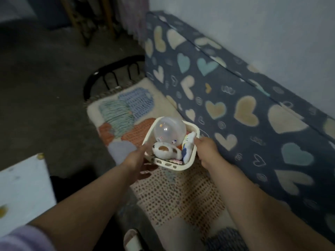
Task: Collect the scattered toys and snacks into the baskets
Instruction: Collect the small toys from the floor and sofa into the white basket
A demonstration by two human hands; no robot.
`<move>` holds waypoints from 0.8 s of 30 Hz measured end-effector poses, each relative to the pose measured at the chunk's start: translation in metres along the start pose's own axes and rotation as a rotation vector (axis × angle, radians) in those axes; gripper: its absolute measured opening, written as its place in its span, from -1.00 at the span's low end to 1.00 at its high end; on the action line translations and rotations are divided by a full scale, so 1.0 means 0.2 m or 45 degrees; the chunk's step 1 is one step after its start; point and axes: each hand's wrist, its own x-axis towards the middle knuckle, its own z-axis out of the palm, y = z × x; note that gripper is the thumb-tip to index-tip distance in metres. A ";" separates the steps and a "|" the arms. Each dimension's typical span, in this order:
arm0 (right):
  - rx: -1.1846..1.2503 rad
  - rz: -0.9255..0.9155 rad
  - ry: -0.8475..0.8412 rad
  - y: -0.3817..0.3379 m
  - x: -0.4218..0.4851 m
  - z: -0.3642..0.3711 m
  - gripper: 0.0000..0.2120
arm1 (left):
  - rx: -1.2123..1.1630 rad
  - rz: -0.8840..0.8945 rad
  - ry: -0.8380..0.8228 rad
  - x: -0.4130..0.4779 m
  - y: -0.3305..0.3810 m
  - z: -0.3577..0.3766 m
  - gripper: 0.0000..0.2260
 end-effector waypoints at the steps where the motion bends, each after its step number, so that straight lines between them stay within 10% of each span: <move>1: 0.026 -0.009 -0.009 -0.11 -0.08 0.07 -0.63 | -0.016 -0.019 -0.034 -0.04 0.04 -0.10 -0.58; 13: -0.057 -0.204 -0.277 -0.67 -0.52 0.79 -0.80 | 0.201 0.566 0.491 -0.39 0.36 -1.06 -0.85; 24: -0.300 -0.257 -0.642 -0.93 -0.70 1.46 -0.81 | 0.195 0.357 0.865 -0.49 0.13 -1.67 -0.66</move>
